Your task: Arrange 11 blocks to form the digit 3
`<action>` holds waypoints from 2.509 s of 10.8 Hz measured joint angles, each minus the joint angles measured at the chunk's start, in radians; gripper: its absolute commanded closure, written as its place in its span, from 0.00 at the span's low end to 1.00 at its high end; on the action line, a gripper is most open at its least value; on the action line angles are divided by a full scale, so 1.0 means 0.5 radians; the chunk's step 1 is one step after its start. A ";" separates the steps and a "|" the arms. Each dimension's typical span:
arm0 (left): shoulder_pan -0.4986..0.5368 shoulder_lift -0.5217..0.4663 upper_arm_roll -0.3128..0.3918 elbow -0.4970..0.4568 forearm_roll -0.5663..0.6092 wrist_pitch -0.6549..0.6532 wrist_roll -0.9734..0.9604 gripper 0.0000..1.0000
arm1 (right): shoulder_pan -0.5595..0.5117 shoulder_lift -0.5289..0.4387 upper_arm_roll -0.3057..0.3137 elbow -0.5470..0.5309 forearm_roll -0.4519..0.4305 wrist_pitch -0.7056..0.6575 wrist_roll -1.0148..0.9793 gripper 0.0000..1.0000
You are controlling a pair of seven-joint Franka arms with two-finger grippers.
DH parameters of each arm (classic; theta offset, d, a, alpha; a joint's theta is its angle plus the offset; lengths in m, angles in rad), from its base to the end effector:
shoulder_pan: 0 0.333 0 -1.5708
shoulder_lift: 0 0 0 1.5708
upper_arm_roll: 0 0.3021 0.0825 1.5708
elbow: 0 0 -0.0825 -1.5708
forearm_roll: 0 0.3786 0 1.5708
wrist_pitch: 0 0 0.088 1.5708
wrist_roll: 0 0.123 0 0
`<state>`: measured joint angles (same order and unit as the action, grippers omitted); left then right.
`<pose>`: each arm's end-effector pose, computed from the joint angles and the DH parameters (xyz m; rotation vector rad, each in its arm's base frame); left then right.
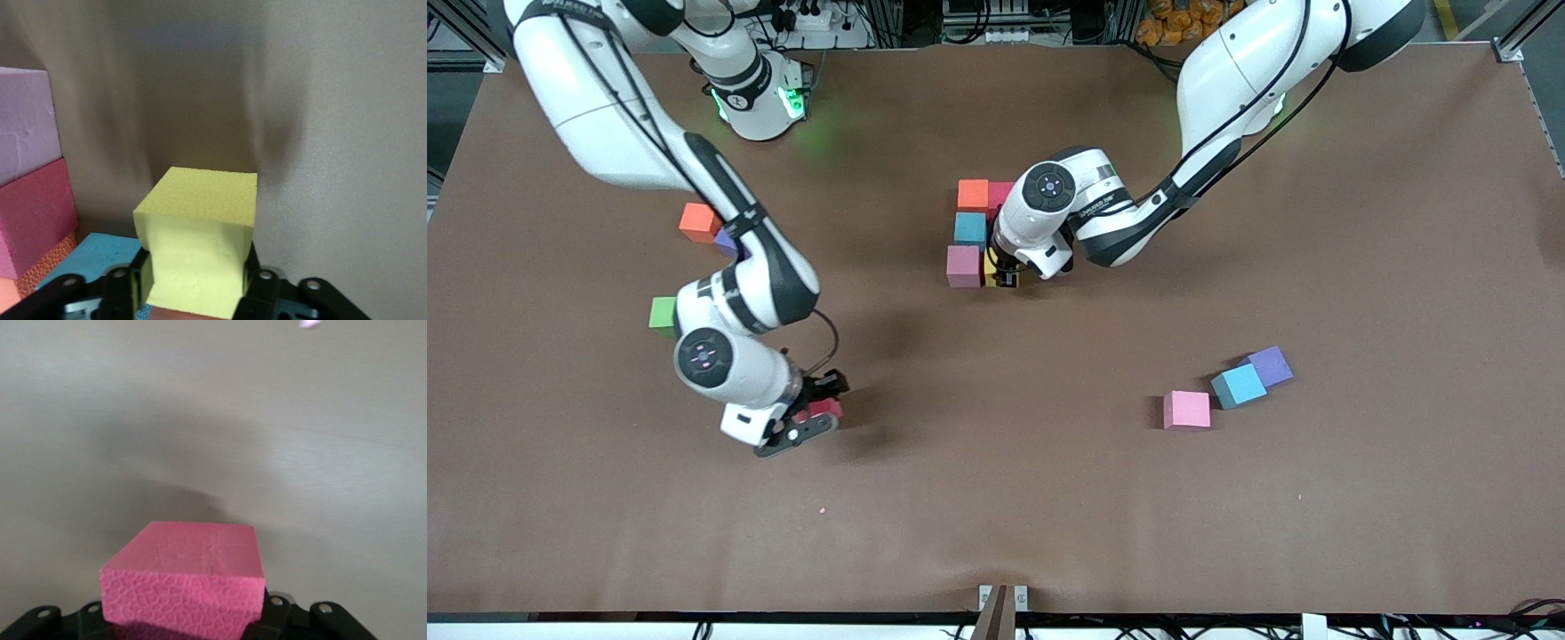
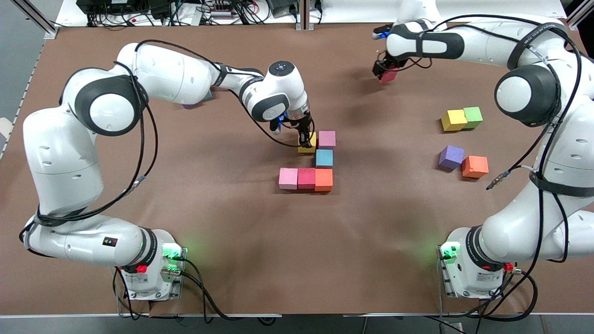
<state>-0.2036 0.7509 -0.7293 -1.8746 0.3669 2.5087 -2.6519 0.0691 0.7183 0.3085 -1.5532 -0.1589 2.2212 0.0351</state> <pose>0.3923 -0.4971 0.1826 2.1438 2.1831 -0.3968 0.6519 0.2225 0.2157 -3.0171 -0.5639 0.0445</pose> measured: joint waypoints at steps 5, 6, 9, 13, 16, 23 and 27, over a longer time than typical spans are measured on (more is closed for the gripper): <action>-0.026 -0.001 0.003 0.069 0.009 0.001 0.085 0.00 | 0.037 -0.010 0.075 -0.010 0.089 -0.015 0.209 0.65; -0.016 -0.025 0.002 0.096 0.010 0.000 0.124 0.00 | 0.038 -0.010 0.104 -0.012 0.096 -0.015 0.292 0.65; 0.010 -0.247 -0.011 0.131 0.012 -0.135 0.270 0.00 | 0.085 -0.007 0.172 -0.038 0.101 -0.023 0.604 0.65; 0.288 -0.512 -0.215 0.131 0.012 -0.362 0.629 0.00 | 0.222 0.000 0.239 -0.124 0.108 0.019 1.111 0.65; 0.517 -0.581 -0.316 0.184 0.012 -0.506 0.983 0.00 | 0.394 0.005 0.246 -0.157 0.102 0.142 1.316 0.64; 0.851 -0.578 -0.305 0.323 0.014 -0.770 2.394 0.00 | 0.568 0.035 0.250 -0.350 -0.242 0.447 1.599 0.64; 0.923 -0.543 -0.078 0.342 0.029 -0.968 3.295 0.00 | 0.542 -0.013 0.232 -0.361 -0.266 0.316 1.607 0.64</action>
<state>0.2577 0.4792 -0.7681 -1.7037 0.3814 2.0246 -1.0042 0.3403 0.7120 0.4246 -1.7337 -0.2918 2.3789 0.8385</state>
